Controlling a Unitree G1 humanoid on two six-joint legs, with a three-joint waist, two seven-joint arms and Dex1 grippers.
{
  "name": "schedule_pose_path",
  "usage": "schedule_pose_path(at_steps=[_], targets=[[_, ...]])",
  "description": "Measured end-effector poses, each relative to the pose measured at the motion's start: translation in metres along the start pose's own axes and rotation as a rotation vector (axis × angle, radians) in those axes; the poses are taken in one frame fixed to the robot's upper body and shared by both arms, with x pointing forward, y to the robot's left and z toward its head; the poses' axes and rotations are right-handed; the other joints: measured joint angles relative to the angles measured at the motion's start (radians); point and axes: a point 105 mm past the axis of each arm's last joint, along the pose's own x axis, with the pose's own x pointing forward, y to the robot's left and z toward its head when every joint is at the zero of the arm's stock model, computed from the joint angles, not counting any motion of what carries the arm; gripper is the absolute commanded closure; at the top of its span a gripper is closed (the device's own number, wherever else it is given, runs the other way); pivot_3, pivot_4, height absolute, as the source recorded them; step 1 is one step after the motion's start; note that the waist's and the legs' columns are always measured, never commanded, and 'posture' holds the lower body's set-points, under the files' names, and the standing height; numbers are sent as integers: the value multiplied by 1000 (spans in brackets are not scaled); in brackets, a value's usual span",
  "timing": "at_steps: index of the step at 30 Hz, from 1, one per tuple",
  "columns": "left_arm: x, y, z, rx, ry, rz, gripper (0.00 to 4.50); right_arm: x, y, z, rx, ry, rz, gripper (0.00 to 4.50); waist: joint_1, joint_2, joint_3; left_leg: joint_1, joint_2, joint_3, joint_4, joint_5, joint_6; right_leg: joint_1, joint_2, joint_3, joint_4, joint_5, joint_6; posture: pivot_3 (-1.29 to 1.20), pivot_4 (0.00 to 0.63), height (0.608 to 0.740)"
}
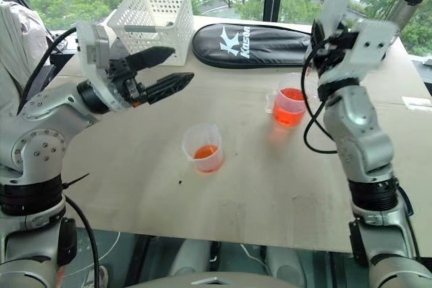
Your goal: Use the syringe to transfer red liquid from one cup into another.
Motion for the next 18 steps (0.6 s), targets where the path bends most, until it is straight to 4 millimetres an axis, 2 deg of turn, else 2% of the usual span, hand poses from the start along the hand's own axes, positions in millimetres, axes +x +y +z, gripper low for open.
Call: schedule_pose_path(at_steps=[5, 8, 13, 18], targets=[[24, 8, 14, 67, 0, 17, 0, -1, 18, -28, -54, -15, 28, 3078, -1, 0, 0, 0, 0, 0, 0, 0, 0, 0, 0, 0, 1, 0, 0, 0, 150, 724], [41, 12, 21, 98, 12, 19, 0, -1, 21, -40, -85, -11, 27, 3078, 2, 0, 0, 0, 0, 0, 0, 0, 0, 0, 0, 0, 1, 0, 0, 0, 150, 724], [87, 28, 36, 115, 35, 73, 0, -3, 21, -64, -160, 49, -14, 3078, 5, 0, 0, 0, -1, 0, 2, 0, 0, 0, 0, 0, 1, 0, 0, 0, 150, 724], [128, 23, 33, 112, 32, 58, 0, -6, 21, -70, -158, 61, -57, 3078, -2, 0, 0, 0, -1, 0, 1, 0, 0, 0, 0, 0, 2, 0, 1, 0, 150, 724]])
